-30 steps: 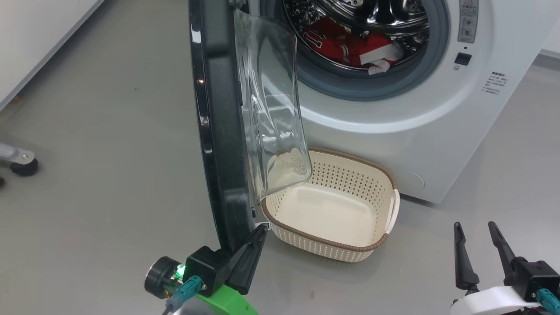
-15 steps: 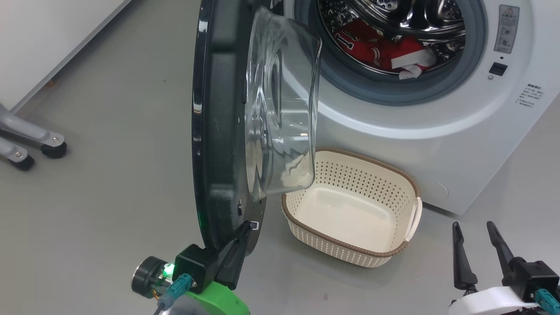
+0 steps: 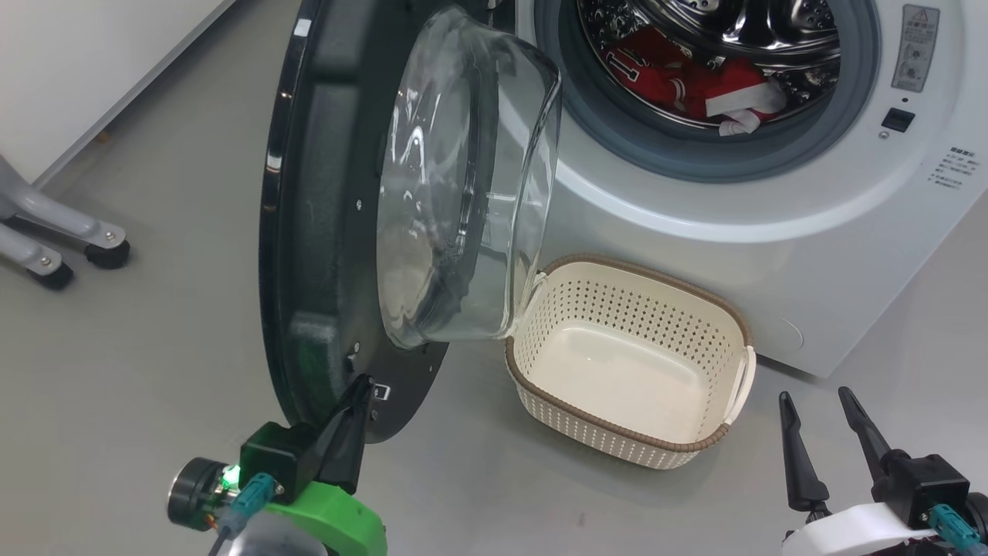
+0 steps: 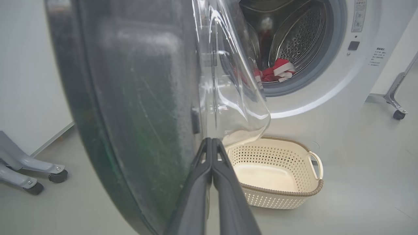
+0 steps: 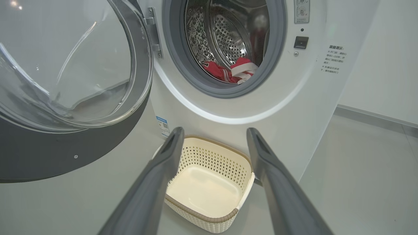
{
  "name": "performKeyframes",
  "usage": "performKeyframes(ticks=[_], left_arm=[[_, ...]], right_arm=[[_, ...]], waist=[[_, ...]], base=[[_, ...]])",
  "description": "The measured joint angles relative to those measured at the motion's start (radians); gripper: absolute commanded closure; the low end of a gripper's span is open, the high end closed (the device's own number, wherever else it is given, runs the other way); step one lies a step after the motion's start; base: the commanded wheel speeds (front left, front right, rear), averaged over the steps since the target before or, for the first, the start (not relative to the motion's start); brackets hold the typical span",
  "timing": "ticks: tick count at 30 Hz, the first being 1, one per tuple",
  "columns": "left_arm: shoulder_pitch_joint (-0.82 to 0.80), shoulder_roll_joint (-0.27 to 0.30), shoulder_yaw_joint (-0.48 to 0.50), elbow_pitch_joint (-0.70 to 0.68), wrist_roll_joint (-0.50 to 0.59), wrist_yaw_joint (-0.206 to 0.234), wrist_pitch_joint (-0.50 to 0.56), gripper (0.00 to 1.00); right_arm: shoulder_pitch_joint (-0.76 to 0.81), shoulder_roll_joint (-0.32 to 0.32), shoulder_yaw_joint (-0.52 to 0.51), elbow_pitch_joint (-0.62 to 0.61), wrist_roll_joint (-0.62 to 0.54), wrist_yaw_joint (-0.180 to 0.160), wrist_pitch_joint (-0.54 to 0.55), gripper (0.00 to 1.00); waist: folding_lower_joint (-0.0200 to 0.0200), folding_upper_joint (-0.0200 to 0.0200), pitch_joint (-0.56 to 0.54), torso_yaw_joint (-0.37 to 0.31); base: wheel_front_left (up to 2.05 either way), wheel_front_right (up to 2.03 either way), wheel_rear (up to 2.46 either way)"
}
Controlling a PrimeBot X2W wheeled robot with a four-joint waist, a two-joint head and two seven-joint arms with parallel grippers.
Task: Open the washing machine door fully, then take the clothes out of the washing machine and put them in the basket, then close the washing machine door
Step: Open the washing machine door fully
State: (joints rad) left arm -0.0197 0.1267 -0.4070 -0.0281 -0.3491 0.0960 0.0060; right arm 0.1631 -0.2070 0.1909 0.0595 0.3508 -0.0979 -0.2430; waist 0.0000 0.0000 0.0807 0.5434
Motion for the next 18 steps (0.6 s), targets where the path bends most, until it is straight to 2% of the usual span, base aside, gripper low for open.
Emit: performKeyframes(ticks=[18], left_arm=[[-0.011, 0.017, 0.14, 0.099, -0.008, 0.008, -0.013, 1.0]], right_arm=[[-0.002, 0.003, -0.005, 0.002, 0.0, 0.0, 0.0, 0.0]], waist=[[0.0, 0.0, -0.005, -0.006]], base=[[0.0, 0.0, 0.0]])
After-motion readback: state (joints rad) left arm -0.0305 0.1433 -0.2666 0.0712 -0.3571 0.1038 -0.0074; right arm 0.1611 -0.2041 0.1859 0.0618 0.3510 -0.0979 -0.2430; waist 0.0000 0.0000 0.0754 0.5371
